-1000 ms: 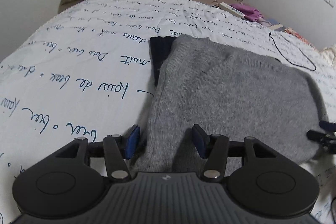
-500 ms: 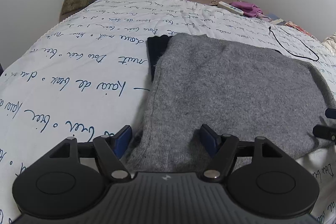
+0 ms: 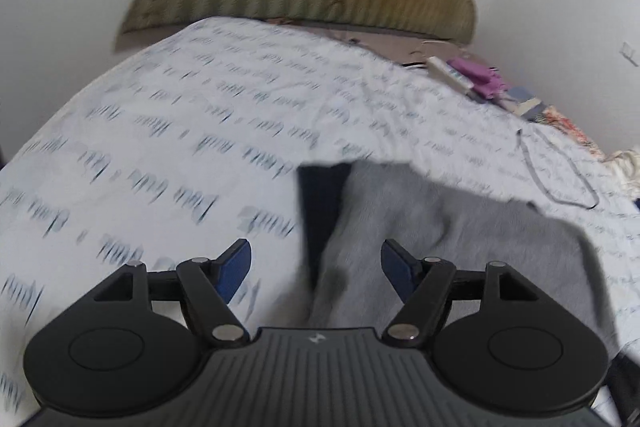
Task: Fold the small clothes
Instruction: 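Press the folded sweater edge flat with the left gripper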
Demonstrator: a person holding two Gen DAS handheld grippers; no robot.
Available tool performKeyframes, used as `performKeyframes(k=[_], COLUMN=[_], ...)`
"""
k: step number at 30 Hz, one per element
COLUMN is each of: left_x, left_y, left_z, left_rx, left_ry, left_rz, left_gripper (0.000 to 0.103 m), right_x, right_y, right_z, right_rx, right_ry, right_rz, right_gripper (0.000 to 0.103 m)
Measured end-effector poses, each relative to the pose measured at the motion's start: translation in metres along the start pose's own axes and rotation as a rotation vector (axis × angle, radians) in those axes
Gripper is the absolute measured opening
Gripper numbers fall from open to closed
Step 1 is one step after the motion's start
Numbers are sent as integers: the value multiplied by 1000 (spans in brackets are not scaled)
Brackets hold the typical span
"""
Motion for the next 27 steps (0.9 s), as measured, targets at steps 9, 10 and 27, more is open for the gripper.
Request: performKeyframes(k=[9, 10, 27], left_x=[90, 97, 85], left_y=[-35, -31, -25], left_z=[-11, -13, -3], left_rx=[53, 81, 97], left_ry=[17, -3, -19], left_rz=[147, 159, 115], left_gripper=[70, 70, 32], right_x=[-1, 0, 3], right_y=[3, 5, 6], right_z=[1, -1, 10], right_rx=[30, 38, -28], right_ry=[11, 12, 61], right_rz=[13, 17, 5], right_gripper=[95, 95, 96])
Point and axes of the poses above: each gripper's, at about its wrist camera, not at the fingertips, and x roughly the way its jaws point, z to its left, y to its underside, the point moved 5 cm from there along x, roughly the way its jaws point, and after that the axes turned 9 degrees about y, right-handed, at the moved point
